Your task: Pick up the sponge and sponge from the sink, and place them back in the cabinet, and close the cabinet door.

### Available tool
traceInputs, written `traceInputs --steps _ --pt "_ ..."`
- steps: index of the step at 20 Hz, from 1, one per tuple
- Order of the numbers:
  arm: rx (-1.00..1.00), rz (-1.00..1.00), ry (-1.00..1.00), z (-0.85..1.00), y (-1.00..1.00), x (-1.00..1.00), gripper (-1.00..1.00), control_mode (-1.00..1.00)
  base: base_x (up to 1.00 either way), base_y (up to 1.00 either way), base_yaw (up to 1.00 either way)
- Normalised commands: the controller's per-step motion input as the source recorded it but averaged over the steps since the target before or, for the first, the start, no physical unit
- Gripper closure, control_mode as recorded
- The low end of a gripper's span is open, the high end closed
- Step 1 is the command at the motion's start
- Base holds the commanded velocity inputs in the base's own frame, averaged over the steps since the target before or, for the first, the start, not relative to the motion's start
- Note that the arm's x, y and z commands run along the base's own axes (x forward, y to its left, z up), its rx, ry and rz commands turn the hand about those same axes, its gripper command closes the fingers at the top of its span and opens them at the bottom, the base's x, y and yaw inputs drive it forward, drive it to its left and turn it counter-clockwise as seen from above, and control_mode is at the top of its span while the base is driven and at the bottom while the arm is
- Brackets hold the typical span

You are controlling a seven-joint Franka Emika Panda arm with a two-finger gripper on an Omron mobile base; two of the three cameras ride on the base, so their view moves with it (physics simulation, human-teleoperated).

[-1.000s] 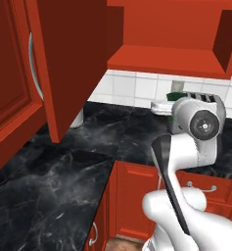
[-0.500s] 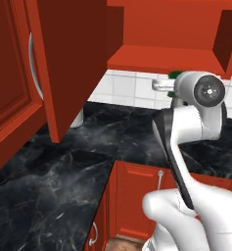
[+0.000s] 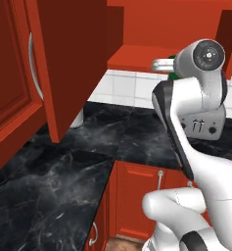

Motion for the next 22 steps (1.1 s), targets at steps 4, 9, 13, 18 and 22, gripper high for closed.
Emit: traceInputs --steps 4,9,13,18,22 --pt "0.0 0.0 0.0 0.0 -0.13 0.41 1.0 -1.0 0.0 0.0 0.0" --pt "-0.01 0.0 -0.01 0.0 -0.19 0.41 1.0 -1.0 0.0 0.0 0.0" --pt "0.0 0.0 -0.02 0.0 -0.27 0.37 1.0 -1.0 0.0 0.0 0.0" --pt "0.0 0.0 -0.02 0.0 -0.24 0.36 1.0 -1.0 0.0 0.0 0.0" --pt "0.0 0.0 0.0 0.0 -0.2 0.36 1.0 -1.0 0.0 0.0 0.0"
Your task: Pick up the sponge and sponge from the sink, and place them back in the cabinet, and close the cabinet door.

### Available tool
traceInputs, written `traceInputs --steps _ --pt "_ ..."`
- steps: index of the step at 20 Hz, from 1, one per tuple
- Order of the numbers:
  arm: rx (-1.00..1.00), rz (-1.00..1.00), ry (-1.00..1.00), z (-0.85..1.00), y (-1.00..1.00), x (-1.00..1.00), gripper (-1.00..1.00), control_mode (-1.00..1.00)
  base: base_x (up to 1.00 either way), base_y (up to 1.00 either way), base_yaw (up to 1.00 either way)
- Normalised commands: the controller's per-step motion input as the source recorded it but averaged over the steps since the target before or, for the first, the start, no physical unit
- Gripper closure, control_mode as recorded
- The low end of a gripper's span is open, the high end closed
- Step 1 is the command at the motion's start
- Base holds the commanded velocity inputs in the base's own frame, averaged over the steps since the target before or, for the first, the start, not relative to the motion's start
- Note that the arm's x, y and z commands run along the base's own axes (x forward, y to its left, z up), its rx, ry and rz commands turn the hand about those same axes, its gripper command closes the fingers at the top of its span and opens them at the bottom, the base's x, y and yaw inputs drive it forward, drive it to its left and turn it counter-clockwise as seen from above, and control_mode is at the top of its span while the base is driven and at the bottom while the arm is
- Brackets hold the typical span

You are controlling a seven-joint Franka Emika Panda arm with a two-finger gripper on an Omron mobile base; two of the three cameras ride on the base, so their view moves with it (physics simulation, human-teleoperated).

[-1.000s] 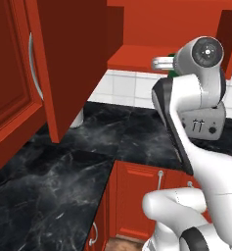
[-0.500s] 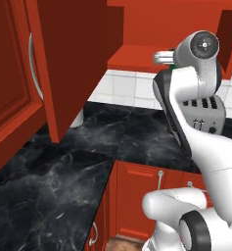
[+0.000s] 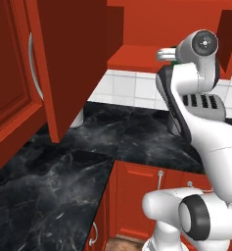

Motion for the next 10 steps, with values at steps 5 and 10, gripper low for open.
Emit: traceInputs --steps 5,10 --pt "0.0 0.0 0.0 0.0 -0.17 0.39 1.0 -1.0 0.0 0.0 0.0" --pt "0.0 0.0 0.0 0.0 -0.15 0.42 1.0 -1.0 0.0 0.0 0.0"
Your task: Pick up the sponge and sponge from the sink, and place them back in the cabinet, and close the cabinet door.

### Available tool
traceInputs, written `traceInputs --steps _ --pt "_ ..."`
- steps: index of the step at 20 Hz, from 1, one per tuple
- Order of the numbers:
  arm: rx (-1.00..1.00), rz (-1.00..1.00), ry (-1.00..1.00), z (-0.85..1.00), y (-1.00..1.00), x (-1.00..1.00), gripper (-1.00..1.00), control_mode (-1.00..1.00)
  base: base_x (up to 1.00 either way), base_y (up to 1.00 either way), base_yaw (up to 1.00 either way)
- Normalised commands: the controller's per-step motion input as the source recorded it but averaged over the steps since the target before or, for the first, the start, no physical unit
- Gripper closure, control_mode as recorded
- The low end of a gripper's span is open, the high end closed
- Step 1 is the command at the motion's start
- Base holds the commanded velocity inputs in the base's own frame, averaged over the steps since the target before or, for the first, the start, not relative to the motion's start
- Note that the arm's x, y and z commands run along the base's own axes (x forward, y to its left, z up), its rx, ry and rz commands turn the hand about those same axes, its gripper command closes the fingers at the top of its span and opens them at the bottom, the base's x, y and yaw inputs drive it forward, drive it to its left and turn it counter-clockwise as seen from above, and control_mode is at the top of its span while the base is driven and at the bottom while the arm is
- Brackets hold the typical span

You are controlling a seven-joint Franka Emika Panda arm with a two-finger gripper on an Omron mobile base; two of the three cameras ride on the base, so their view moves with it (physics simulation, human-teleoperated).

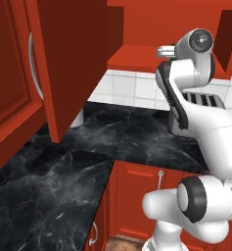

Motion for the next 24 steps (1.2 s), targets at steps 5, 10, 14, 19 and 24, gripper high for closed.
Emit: traceInputs --steps 5,10,14,19,24 --pt "0.0 0.0 0.0 -0.03 -0.11 0.39 1.0 -1.0 0.0 0.0 0.0" --pt "0.0 -0.01 -0.01 -0.2 -0.04 0.3 1.0 -1.0 0.0 0.0 0.0" --pt "0.0 -0.02 -0.02 -0.2 -0.05 0.35 1.0 -1.0 0.0 0.0 0.0" --pt "0.0 -0.02 -0.01 -0.16 -0.09 0.34 1.0 -1.0 0.0 0.0 0.0" --pt "0.0 -0.01 0.0 -0.02 -0.08 0.35 1.0 -1.0 0.0 0.0 0.0"
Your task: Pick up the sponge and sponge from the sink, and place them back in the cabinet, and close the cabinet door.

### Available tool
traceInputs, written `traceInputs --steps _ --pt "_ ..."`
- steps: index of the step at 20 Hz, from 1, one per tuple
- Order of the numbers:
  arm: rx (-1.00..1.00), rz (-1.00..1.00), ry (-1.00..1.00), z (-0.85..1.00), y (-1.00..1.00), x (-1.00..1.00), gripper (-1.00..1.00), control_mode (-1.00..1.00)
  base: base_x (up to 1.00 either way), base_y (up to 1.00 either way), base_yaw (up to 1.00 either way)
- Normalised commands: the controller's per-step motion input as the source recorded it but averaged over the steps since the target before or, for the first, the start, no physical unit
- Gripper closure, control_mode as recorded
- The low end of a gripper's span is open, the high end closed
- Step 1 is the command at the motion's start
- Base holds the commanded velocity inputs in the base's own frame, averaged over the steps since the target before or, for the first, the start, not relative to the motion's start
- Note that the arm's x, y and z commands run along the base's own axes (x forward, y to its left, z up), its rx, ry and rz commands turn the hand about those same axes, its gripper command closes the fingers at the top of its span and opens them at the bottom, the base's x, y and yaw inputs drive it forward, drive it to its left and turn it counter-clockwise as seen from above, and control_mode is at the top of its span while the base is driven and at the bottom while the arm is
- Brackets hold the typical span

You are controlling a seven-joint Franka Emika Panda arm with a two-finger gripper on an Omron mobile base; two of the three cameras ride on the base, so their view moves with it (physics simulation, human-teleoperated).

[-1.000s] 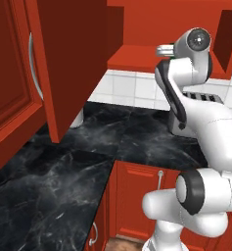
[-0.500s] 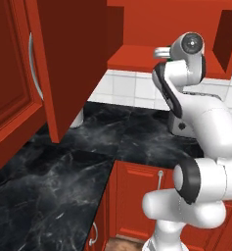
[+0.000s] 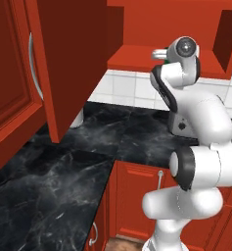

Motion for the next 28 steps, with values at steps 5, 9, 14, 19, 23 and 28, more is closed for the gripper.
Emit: traceInputs --steps 5,9,14,19,23,28 --pt "0.0 -0.01 0.0 0.0 -0.05 0.4 1.0 -1.0 0.0 0.0 0.0" --pt "0.0 0.0 0.0 -0.02 -0.02 0.4 1.0 -1.0 0.0 0.0 0.0" --pt "0.0 0.0 0.0 -0.15 -0.02 0.3 1.0 -1.0 0.0 0.0 0.0" --pt "0.0 0.0 0.0 -0.1 -0.06 0.32 1.0 -1.0 0.0 0.0 0.0" --pt "0.0 0.0 0.0 -0.03 -0.08 0.35 1.0 -1.0 0.0 0.0 0.0" --pt "0.0 0.0 0.0 -0.04 -0.09 0.35 1.0 -1.0 0.0 0.0 0.0"
